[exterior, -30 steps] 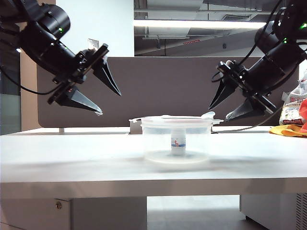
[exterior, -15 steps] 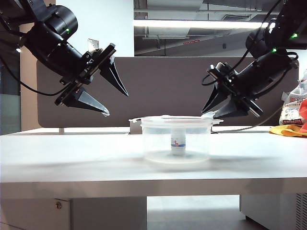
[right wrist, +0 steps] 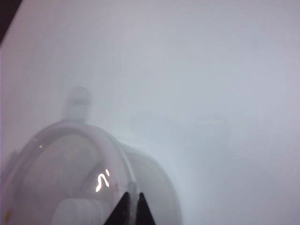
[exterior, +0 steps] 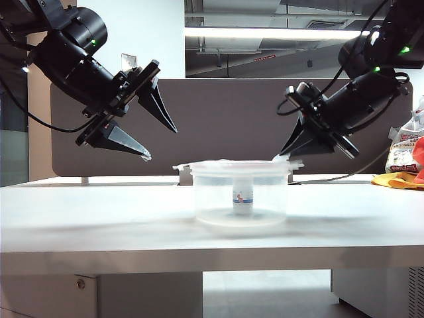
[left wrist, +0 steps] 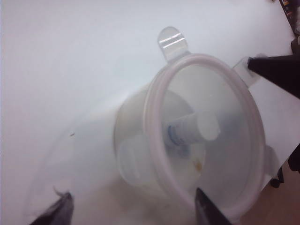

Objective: Remove the lid of the round box, pick up the small white medicine bottle inside, and place it on the table.

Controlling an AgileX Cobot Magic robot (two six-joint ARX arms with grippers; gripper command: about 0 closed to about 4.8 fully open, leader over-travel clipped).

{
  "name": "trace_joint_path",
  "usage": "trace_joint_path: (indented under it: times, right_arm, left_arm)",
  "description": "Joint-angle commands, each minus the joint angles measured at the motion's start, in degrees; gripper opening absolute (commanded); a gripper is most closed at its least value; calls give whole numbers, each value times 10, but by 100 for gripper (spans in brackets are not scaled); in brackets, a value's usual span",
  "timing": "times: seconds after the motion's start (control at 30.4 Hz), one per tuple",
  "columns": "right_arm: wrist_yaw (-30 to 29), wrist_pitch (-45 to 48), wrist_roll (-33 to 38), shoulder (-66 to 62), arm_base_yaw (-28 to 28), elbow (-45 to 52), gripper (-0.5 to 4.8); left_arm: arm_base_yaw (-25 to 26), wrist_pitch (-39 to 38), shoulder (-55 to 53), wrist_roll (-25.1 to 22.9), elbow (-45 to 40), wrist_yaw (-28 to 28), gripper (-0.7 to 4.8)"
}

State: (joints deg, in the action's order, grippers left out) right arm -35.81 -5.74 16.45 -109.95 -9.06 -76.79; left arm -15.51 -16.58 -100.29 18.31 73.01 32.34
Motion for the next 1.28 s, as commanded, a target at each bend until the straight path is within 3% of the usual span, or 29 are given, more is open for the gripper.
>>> trace_joint_path:
  times: [0.03, 0.56, 0.76, 0.92, 1.12, 1.28]
  right_arm:
    - [-7, 9, 1, 2, -1, 0, -3]
    - [-175, 161, 117, 2, -1, 0, -3]
    - [-264, 264, 218, 2, -1, 0, -3]
    - [-317, 386, 326, 2, -3, 0, -3]
    - [-327, 577, 502, 2, -13, -1, -3]
    - [-287, 727, 577, 2, -14, -1, -3]
  left_arm:
    - [-1, 5, 2, 0, 3, -3, 337]
    - [0, 3, 2, -13, 3, -24, 337]
    - [13, 4, 2, -26, 3, -26, 346]
    - [60, 4, 2, -24, 4, 1, 351]
    - [96, -2, 2, -14, 4, 4, 351]
    - [99, -6, 2, -16, 4, 15, 351]
